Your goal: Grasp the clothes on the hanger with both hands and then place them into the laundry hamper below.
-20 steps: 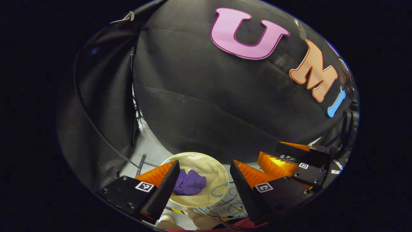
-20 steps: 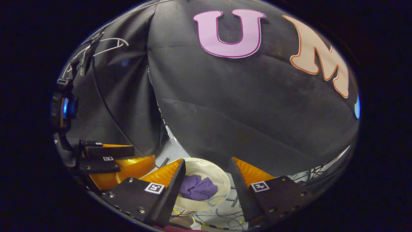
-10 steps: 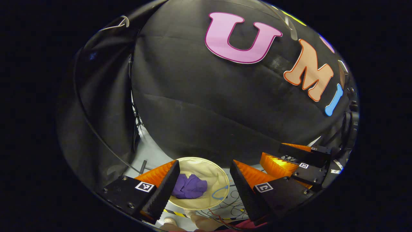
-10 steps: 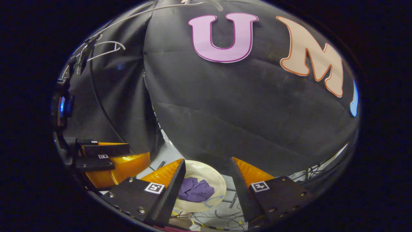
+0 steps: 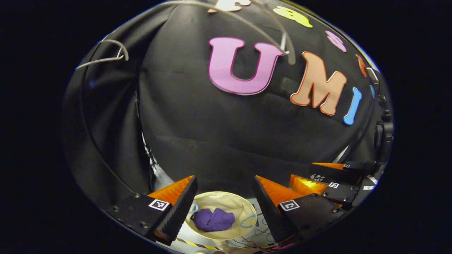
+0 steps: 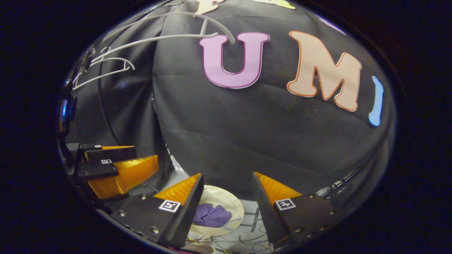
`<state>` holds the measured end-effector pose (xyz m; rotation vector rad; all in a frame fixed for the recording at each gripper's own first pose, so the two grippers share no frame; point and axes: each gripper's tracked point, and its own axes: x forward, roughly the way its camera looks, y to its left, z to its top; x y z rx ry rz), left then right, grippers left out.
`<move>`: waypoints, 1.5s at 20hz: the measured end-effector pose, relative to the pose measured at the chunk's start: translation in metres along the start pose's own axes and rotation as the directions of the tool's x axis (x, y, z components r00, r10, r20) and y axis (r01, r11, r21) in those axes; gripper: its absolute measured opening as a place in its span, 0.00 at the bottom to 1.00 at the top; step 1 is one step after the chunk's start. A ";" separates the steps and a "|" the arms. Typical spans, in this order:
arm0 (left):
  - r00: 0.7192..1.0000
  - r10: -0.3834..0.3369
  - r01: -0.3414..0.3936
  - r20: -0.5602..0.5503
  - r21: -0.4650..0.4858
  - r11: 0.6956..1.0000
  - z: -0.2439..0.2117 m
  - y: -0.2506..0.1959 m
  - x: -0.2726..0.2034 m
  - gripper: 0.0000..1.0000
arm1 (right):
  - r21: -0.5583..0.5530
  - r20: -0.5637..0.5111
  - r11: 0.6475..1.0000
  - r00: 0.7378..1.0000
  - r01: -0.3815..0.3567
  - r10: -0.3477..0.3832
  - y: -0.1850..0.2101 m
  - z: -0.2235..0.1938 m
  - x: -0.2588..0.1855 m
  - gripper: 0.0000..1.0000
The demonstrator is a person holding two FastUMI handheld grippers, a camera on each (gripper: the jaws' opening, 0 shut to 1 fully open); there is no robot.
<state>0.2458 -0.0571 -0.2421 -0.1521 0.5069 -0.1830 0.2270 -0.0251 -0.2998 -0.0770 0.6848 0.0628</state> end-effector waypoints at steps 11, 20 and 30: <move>0.933 -0.118 0.046 0.341 0.211 0.976 0.100 -0.019 -0.122 0.96 | 0.091 0.316 0.993 0.944 0.070 -0.096 0.013 0.074 -0.135 0.78; 0.844 -0.225 0.100 0.487 0.270 0.958 0.124 -0.044 -0.265 0.92 | 0.146 0.458 0.979 0.867 0.144 -0.196 0.040 0.083 -0.275 0.78; 0.829 -0.250 0.120 0.500 0.278 0.953 0.114 -0.054 -0.339 0.92 | 0.209 0.518 0.959 0.810 0.190 -0.273 0.040 0.076 -0.376 0.78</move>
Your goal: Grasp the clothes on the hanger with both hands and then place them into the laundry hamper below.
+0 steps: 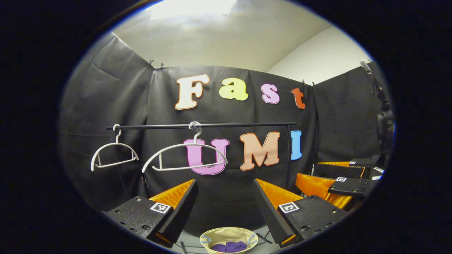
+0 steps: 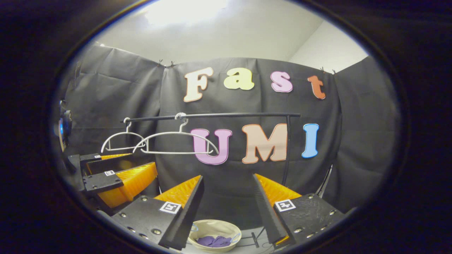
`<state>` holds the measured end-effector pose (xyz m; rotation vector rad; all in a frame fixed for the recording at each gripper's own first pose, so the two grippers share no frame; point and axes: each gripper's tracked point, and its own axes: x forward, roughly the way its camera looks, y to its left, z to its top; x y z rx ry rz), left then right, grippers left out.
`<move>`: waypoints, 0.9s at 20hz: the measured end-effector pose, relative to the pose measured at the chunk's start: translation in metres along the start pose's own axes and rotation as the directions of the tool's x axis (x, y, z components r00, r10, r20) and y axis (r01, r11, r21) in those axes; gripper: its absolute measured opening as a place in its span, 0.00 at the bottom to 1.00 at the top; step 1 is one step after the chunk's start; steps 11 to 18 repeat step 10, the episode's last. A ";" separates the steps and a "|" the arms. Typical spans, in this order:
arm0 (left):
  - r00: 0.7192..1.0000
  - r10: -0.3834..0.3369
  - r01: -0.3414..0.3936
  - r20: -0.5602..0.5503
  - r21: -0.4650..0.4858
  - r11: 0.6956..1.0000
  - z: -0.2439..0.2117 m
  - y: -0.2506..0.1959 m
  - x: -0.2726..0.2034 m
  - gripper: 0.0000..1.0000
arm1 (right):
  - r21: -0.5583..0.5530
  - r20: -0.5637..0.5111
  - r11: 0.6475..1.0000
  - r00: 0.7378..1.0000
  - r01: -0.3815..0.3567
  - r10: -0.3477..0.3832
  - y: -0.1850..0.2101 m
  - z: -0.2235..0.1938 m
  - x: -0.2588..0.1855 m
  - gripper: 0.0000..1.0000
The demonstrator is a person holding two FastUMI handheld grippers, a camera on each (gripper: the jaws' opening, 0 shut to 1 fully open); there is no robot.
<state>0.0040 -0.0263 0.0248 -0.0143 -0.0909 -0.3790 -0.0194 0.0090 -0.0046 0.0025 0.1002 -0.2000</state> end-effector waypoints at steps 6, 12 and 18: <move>1.000 -0.009 0.009 -0.001 -0.025 1.000 0.004 -0.017 -0.002 0.92 | 0.014 0.037 1.000 0.999 0.016 -0.016 -0.022 0.017 -0.014 0.78; 1.000 0.022 -0.022 -0.006 -0.014 1.000 0.007 -0.027 -0.002 0.92 | 0.023 0.050 1.000 0.999 0.020 -0.021 -0.041 0.025 -0.022 0.78; 1.000 0.022 -0.022 -0.006 -0.014 1.000 0.007 -0.027 -0.002 0.92 | 0.023 0.050 1.000 0.999 0.020 -0.021 -0.041 0.025 -0.022 0.78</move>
